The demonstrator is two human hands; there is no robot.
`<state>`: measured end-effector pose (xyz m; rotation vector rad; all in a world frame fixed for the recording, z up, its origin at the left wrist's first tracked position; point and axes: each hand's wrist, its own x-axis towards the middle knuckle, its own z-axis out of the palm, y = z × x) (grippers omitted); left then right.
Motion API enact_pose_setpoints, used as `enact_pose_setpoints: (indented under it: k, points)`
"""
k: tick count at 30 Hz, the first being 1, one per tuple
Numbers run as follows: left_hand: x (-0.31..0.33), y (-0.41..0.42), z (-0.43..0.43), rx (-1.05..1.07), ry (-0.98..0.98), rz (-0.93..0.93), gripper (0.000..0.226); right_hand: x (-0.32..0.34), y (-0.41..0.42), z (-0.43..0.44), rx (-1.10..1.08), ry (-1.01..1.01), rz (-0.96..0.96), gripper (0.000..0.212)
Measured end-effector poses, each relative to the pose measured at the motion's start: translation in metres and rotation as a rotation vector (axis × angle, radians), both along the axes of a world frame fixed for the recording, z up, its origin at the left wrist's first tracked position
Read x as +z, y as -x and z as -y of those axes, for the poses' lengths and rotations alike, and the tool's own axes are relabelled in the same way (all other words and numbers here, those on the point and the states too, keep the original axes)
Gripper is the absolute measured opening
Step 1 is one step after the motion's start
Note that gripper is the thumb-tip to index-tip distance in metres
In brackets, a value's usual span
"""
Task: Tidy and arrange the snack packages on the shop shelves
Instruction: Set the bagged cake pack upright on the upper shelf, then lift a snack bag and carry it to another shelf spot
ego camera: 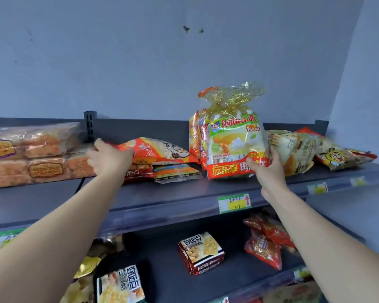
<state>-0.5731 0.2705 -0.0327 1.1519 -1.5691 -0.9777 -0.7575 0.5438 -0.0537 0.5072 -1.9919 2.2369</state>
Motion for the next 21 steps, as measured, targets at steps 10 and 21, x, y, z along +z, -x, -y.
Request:
enact_pose_setpoints:
  k: [10,21]
  points:
    - [0.005,0.001,0.025,-0.274,-0.418,-0.473,0.011,-0.011,0.025,0.025,-0.270,-0.448,-0.069,0.037]
    - [0.066,-0.018,-0.032,-0.472,-0.187,-0.974,0.006,0.017,-0.051,0.040,-0.345,-0.240,-0.506,0.060]
